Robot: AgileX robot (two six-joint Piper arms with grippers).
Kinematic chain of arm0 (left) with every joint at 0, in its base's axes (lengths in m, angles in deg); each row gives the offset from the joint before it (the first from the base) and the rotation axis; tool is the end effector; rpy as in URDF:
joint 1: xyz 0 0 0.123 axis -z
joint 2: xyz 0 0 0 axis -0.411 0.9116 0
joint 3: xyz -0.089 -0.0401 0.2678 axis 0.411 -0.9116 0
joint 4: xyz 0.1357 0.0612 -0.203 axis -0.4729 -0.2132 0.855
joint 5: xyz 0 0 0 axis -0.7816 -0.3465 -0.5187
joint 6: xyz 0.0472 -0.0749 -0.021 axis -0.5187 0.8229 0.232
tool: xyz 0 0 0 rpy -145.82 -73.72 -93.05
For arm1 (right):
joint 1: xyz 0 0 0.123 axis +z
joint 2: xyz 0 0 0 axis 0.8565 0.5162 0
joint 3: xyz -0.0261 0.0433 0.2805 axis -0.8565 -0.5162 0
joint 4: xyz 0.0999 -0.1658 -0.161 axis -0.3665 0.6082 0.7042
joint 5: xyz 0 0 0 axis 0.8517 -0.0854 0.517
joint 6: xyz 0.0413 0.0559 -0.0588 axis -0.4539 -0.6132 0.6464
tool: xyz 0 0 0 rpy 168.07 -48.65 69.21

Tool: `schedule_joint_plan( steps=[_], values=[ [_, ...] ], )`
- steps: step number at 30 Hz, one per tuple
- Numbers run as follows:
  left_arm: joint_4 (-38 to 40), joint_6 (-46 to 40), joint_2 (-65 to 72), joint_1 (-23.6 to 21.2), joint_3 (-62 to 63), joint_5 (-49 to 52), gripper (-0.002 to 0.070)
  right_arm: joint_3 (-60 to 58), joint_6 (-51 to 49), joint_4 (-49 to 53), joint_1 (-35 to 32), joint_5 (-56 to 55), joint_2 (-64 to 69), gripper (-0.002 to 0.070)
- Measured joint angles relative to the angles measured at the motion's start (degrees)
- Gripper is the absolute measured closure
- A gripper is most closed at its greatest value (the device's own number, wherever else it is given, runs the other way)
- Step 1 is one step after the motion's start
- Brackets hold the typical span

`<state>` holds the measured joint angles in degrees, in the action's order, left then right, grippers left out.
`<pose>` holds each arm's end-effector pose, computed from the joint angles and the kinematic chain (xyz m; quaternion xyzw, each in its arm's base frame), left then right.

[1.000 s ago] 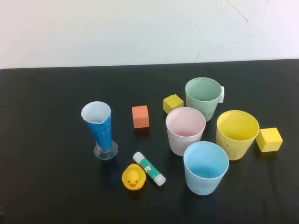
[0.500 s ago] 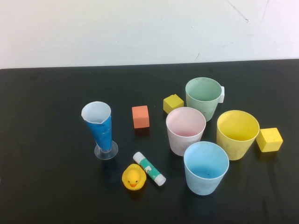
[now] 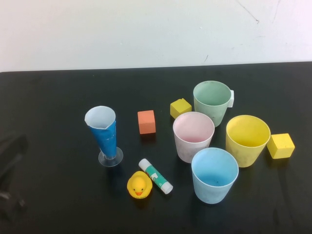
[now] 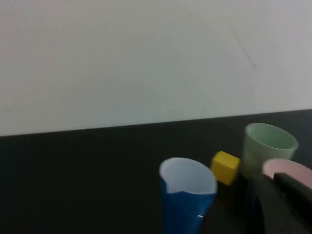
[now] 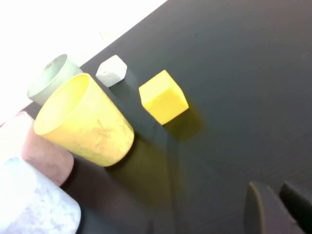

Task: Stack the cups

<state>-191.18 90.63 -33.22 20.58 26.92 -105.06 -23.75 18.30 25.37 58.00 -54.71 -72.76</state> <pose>0.1030 -0.0387 0.3142 0.0860 0.7300 -0.2279 0.6386 0.0528 0.0110 0.1744 0.2012 0.7685 0.2225 0.5652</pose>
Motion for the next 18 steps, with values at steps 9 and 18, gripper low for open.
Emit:
schedule_joint_plan(
  steps=[9, 18],
  values=[
    [0.3, -2.5, 0.6, 0.1, 0.1, 15.6, 0.0677, 0.0, 1.1, -5.2, 0.0, 1.1, 0.0, 0.0612],
    [0.4, -3.3, 0.6, 2.3, 0.0, 15.8, 0.0677, 0.0, 1.2, -5.8, 0.0, 1.2, 0.0, 0.0612]
  ],
)
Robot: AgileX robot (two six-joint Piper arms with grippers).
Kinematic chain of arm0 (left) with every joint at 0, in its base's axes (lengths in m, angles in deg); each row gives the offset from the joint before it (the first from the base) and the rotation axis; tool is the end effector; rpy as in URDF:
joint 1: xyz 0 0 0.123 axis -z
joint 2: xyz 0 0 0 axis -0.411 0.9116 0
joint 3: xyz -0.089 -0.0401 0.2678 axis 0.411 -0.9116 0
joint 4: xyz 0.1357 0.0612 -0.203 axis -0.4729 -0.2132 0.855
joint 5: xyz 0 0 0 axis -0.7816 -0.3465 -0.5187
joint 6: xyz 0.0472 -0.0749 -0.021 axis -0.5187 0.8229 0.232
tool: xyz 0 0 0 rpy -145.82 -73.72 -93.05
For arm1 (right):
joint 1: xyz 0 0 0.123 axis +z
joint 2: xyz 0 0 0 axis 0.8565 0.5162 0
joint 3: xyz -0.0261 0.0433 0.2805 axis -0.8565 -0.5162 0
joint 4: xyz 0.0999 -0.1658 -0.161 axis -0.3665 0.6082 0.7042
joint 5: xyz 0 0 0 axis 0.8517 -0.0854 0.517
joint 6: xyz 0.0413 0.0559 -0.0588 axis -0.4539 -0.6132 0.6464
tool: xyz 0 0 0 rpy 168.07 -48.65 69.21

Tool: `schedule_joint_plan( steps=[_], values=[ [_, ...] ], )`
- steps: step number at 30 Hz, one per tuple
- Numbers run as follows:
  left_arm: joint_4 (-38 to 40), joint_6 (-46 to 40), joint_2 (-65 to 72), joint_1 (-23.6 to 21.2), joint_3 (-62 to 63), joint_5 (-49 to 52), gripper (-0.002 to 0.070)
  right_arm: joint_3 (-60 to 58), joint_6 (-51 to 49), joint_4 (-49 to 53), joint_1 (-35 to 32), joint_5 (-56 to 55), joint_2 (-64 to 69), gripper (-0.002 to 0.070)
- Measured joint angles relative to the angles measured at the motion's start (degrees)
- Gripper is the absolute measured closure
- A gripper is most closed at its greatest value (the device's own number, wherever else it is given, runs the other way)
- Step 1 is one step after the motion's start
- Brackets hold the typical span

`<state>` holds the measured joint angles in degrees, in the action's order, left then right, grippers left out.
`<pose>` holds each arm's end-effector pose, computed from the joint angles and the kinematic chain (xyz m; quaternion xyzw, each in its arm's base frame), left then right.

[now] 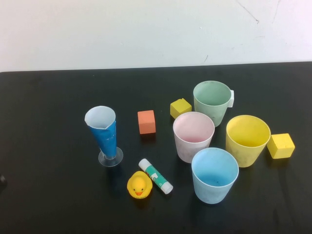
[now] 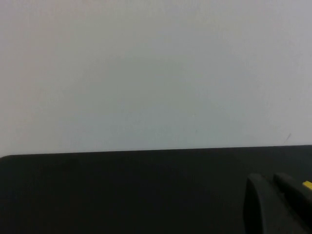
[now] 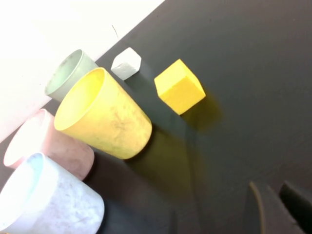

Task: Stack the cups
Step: Pick up the pink cup

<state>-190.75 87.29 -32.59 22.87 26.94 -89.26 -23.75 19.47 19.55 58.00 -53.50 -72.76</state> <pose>0.1125 -0.0200 0.3181 0.0242 0.7193 -0.1352 0.6810 0.0522 0.0148 0.1741 0.2174 0.7651 0.2582 0.5484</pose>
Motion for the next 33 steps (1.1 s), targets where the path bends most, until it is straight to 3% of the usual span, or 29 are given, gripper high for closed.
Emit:
schedule_joint_plan(
  steps=[5, 14, 17, 19, 22, 27, 29, 31, 33],
  values=[
    [0.0, 0.0, 0.0, 2.8, -1.3, 0.0, 0.0677, 0.0, 0.1, -0.1, 0.0, 0.0, 0.0, 0.0612],
    [0.6, -0.1, 0.0, 3.3, -1.8, 0.8, 0.0677, 0.0, 0.1, -0.2, 0.0, 0.0, 0.0, 0.0612],
    [6.4, -3.7, 0.0, 3.3, -1.9, 0.9, 0.0677, 0.0, 0.1, -0.2, 0.0, 0.0, 0.0, 0.0612],
    [15.8, -11.7, 0.0, 3.4, -2.0, 1.0, 0.0677, 0.0, 0.1, -0.2, 0.0, 0.0, 0.0, 0.0612],
    [38.7, -33.1, 0.4, 3.8, -2.6, 3.6, 0.0677, 0.0, 0.1, -0.2, 0.0, 0.0, 0.0, 0.0612],
    [83.6, -86.9, 1.0, 7.7, -2.0, 24.0, 0.0677, 0.0, 0.2, -0.3, 0.0, 0.0, 0.0, 0.0612],
    [97.2, -104.5, 1.1, 8.9, -1.8, 34.5, 0.0677, 0.0, 0.2, -0.3, 0.0, 0.0, 0.0, 0.0612],
    [108.3, -116.9, 1.1, 9.5, -1.8, 42.1, 0.0677, 0.0, 0.2, -0.3, 0.0, 0.0, 0.0, 0.0612],
    [115.9, -122.2, 1.1, 9.6, -1.8, 45.8, 0.0677, 0.0, 0.2, -0.3, 0.0, 0.0, 0.0, 0.0612]
  ],
)
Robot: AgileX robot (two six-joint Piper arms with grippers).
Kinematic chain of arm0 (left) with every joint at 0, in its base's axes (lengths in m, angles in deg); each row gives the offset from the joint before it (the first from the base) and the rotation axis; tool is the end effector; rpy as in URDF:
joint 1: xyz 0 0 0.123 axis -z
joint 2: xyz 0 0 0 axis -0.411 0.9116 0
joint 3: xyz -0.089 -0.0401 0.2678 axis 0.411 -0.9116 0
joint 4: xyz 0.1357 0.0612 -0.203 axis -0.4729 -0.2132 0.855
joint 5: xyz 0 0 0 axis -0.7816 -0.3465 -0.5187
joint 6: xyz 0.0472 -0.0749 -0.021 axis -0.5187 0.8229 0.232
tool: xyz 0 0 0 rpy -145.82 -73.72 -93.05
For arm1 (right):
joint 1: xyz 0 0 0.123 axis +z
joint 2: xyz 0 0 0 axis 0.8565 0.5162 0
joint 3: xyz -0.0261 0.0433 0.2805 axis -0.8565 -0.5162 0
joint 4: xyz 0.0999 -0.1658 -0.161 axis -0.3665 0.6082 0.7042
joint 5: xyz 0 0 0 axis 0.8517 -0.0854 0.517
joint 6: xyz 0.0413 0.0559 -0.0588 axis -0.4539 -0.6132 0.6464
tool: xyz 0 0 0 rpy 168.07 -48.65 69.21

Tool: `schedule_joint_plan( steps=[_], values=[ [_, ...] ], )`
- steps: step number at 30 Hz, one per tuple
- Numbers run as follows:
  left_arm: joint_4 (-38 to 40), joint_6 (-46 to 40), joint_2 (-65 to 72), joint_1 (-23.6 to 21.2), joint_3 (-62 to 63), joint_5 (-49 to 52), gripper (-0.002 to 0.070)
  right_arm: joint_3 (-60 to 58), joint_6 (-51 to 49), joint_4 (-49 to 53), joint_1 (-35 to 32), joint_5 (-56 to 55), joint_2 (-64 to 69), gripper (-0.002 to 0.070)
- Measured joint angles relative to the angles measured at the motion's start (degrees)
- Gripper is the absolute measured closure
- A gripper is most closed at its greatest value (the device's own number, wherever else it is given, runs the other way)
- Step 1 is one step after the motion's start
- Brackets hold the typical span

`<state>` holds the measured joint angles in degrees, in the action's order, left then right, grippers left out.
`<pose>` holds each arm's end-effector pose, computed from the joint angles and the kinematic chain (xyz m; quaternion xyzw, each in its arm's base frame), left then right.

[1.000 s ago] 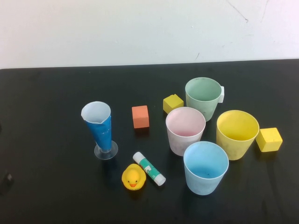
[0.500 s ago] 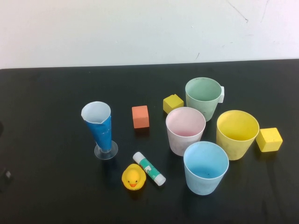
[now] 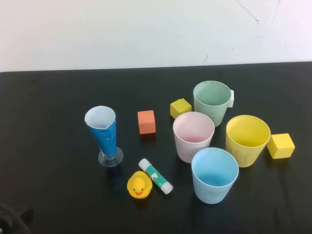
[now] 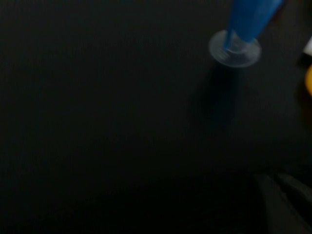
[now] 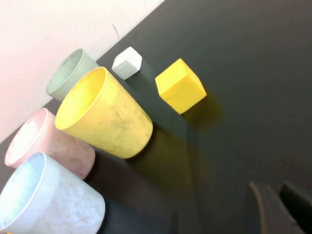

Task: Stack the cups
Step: Pick up the pink cup

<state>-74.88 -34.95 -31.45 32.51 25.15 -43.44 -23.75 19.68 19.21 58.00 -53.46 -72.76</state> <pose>0.1018 -0.0269 0.2648 0.0890 0.8701 -0.0953 0.4754 0.0522 0.0150 0.1742 0.2174 0.7649 0.2596 0.5479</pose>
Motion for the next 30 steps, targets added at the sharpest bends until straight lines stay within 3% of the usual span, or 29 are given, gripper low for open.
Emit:
schedule_joint_plan(
  steps=[5, 13, 16, 22, 30],
  values=[
    [9.4, -4.0, 0.0, 0.0, 0.4, 4.5, 0.0677, 0.0, 0.0, 0.0, 0.0, 0.1, 0.0, 0.0612],
    [12.3, -4.5, 0.0, 0.0, 2.7, 7.1, 0.0662, 0.0, 0.0, 0.0, 0.0, 0.1, 0.0, 0.0612],
    [12.3, -4.9, 0.4, 0.0, 5.4, 7.2, 0.0608, 0.0, 0.0, 0.0, 0.0, 0.1, 0.0, 0.0612],
    [12.4, -7.3, 4.3, 0.0, 13.4, 10.9, 0.042, 0.0, 0.0, 0.0, 0.0, 0.1, 0.0, 0.0612],
    [18.2, -15.7, 13.6, 0.0, 21.5, 18.9, 0.0376, 0.0, 0.6, 0.0, 0.0, 0.1, 0.0, 0.0612]
  ],
)
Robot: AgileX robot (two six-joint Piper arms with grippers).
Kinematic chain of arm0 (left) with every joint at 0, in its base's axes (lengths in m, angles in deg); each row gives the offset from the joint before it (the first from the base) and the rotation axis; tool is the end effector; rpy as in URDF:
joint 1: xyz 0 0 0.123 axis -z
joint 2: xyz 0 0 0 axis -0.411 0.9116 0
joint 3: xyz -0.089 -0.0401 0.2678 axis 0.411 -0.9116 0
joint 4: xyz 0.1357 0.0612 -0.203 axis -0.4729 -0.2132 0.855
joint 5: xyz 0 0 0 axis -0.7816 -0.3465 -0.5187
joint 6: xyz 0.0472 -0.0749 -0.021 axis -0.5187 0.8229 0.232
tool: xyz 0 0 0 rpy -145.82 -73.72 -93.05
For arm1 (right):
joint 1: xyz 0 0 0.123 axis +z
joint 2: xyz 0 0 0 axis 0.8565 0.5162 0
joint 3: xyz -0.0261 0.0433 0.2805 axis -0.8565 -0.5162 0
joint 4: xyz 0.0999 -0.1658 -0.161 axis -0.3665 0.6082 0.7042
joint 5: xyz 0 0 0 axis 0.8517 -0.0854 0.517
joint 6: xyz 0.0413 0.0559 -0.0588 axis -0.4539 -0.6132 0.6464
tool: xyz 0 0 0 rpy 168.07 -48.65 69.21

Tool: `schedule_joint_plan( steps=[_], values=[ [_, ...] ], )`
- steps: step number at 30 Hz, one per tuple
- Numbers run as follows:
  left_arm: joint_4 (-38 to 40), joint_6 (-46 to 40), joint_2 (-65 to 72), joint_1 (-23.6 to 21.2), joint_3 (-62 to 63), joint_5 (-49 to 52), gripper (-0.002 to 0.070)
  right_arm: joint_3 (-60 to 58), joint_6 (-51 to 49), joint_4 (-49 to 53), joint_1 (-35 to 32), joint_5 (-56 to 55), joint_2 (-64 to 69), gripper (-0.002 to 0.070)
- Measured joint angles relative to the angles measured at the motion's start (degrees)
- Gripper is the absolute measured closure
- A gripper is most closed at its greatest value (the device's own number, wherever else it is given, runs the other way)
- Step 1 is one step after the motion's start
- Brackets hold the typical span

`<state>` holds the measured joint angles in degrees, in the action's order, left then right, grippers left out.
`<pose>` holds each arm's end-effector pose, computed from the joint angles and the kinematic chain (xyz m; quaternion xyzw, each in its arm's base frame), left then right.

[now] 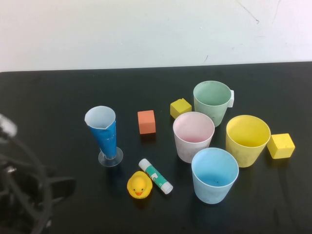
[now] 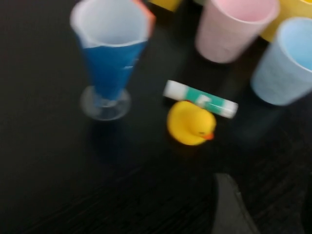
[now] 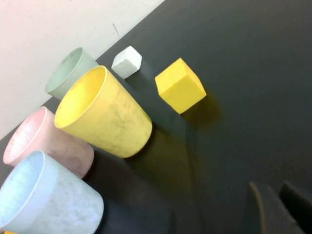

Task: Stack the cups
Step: Pick up the pink cup

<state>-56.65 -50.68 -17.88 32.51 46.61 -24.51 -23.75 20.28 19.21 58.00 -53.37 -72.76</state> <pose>0.1294 -0.0571 0.3426 0.1932 0.8659 -0.2045 0.4137 0.0521 0.0151 0.1741 0.2133 0.7665 0.2568 0.5486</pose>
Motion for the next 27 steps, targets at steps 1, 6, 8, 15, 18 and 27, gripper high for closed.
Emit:
schedule_joint_plan(
  steps=[1, 6, 8, 15, 18, 27],
  values=[
    [0.8, -1.3, 1.5, 0.0, 0.9, 1.1, 0.0375, 0.0, 0.0, 0.0, 0.0, 0.0, 0.0, 0.0612],
    [2.1, -4.8, 8.1, 0.1, 5.5, 6.5, 0.0375, 0.0, 0.7, 0.0, 0.0, 0.0, 0.0, 0.0612],
    [2.1, -5.3, 10.1, 0.4, 7.3, 8.3, 0.0375, 0.0, 1.1, 0.0, 0.0, 0.0, 0.0, 0.0612],
    [1.5, -7.5, 14.2, 8.4, 11.8, 5.5, 0.0385, -0.1, 1.5, 0.6, 0.0, -2.0, 0.0, 0.0612],
    [0.6, -7.6, 15.5, 13.1, 12.6, 1.1, 0.0391, -0.1, 2.9, 1.0, 0.0, -4.1, 0.0, 0.0612],
    [-0.2, -7.0, 23.4, 20.0, 14.8, -7.4, 0.0394, -0.1, 8.5, -0.3, 0.0, -5.2, 0.0, 0.0612]
  ],
)
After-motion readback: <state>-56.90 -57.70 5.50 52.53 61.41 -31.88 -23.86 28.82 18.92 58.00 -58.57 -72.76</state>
